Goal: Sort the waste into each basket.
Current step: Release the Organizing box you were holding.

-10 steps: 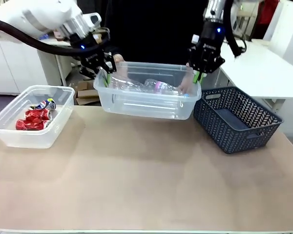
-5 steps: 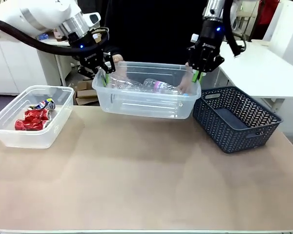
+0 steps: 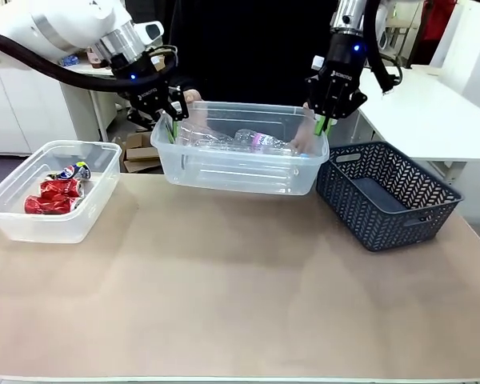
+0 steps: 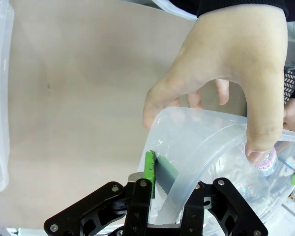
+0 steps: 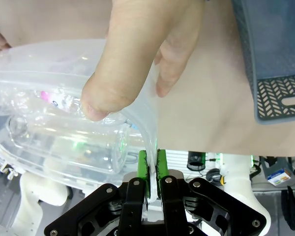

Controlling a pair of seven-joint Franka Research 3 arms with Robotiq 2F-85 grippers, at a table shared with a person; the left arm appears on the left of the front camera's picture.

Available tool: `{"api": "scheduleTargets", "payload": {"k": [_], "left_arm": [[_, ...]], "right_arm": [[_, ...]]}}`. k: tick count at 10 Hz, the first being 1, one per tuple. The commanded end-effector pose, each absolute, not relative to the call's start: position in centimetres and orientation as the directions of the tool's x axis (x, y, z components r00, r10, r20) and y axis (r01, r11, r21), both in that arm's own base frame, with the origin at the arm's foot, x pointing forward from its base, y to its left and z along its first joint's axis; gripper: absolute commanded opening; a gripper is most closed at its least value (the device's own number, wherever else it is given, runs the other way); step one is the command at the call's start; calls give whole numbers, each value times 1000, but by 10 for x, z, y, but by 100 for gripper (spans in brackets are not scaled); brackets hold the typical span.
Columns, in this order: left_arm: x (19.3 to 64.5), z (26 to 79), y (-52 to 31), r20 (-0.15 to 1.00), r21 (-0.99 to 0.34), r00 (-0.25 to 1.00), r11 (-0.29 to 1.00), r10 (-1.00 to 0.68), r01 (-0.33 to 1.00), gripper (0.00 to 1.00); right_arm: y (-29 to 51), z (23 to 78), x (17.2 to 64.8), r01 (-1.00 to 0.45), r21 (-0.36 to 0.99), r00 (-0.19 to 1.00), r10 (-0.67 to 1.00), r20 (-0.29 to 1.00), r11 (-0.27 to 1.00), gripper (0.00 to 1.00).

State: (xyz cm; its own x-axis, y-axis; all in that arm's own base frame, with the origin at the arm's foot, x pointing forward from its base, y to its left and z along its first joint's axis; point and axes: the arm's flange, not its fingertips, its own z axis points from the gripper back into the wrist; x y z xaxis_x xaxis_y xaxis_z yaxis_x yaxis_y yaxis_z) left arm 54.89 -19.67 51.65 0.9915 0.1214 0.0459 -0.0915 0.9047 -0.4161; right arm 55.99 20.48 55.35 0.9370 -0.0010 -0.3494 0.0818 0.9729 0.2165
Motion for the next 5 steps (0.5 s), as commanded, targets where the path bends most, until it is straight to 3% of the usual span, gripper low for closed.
{"api": "scheduleTargets", "payload": {"k": [1, 3, 4, 5], "left_arm": [[546, 520, -194, 61, -424, 989, 900, 136, -98, 6], [546, 520, -194, 61, -424, 989, 900, 136, -98, 6], [549, 517, -197, 46, -416, 992, 905, 121, -92, 64], [539, 522, -203, 39, -384, 990, 917, 132, -107, 64]], "right_arm": [[207, 553, 555, 71, 206, 937, 6, -350, 976, 8], [207, 553, 555, 71, 206, 937, 6, -350, 976, 8], [205, 553, 560, 82, 216, 937, -1, -349, 973, 60], [208, 556, 558, 96, 196, 948, -29, -317, 976, 61]]}}
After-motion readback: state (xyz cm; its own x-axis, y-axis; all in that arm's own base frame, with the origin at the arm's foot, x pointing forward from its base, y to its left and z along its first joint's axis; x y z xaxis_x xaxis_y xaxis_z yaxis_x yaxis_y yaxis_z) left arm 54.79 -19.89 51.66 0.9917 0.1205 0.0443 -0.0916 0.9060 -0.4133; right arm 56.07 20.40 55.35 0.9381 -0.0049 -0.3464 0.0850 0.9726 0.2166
